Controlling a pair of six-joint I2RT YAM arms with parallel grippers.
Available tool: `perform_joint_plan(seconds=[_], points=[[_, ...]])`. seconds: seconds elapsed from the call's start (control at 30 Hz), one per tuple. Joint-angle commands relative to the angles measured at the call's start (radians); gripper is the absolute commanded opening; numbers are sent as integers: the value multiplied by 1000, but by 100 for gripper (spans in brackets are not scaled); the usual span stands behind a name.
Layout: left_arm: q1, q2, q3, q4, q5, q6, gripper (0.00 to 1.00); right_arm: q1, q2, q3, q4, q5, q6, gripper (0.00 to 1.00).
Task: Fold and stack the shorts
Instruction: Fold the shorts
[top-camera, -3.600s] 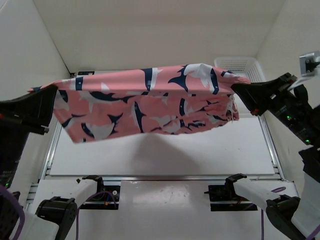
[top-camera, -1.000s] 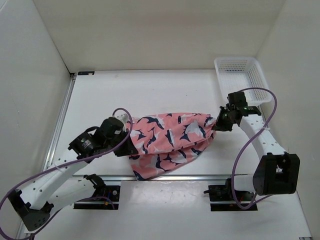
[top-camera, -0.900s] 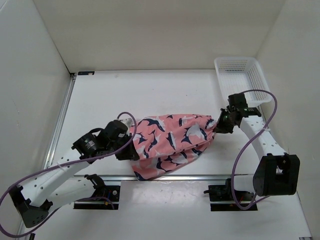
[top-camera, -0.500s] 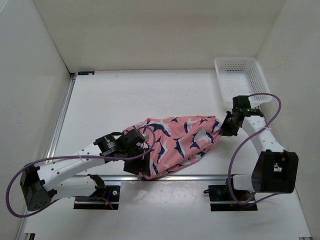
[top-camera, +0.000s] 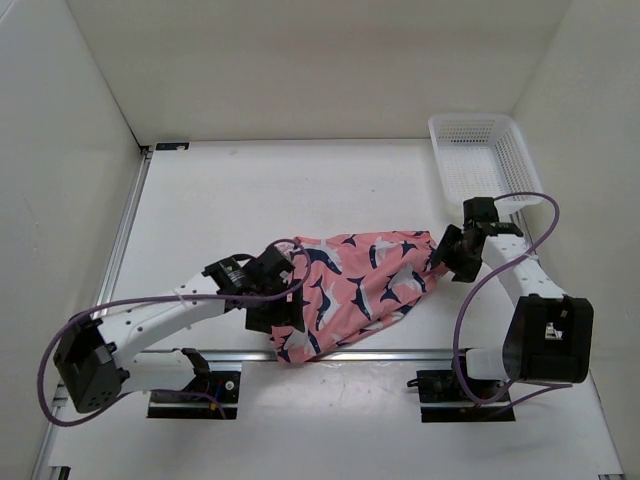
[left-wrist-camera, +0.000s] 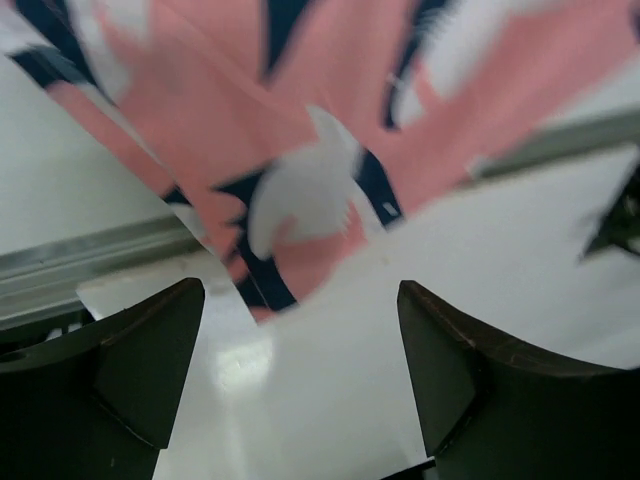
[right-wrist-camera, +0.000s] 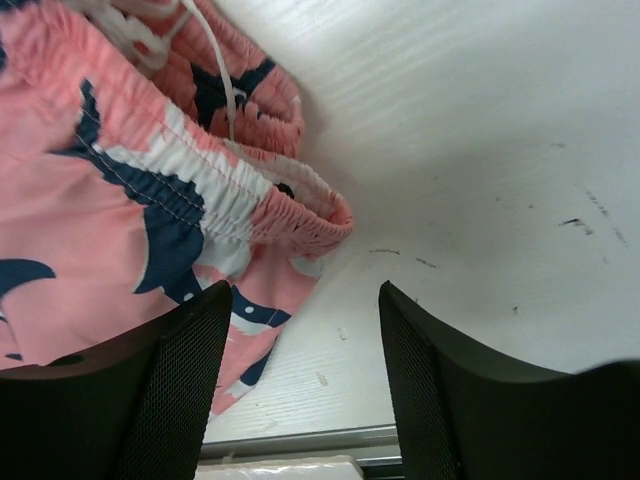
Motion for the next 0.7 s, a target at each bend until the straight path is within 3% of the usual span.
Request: perform_joint_plan(seconds=[0.0, 0.1, 0.27, 0.37, 0.4, 0.43, 0.53, 0.57, 0.6, 0.67], points=[[97, 68, -95, 85, -23, -31, 90, -5, -27, -39, 48, -57, -2, 66], [179, 128, -152, 197, 20, -22, 93, -5, 25, -55, 94, -82, 19, 66], [218, 235, -140, 254, 30, 12, 94, -5, 109, -76, 171, -120, 19, 65], [246, 323, -119, 286, 30, 49, 84, -5, 169, -76, 209, -158, 19, 57], [259, 344, -108, 286, 30, 61, 79, -5, 192, -88, 231, -168, 31, 53], [282, 381, -99, 286, 18, 72, 64, -5, 201, -89, 241, -181, 31, 45], [360, 418, -60, 286, -5, 122, 33, 18, 215, -99, 260, -207, 41, 29], [388, 435, -50, 286, -21, 138, 16, 18, 215, -99, 260, -207, 53, 25], [417, 435, -36, 286, -21, 158, 10, 32, 215, -99, 260, -207, 53, 21], [512, 467, 18, 286, -50, 211, 10, 66, 215, -99, 260, -217, 76, 17]])
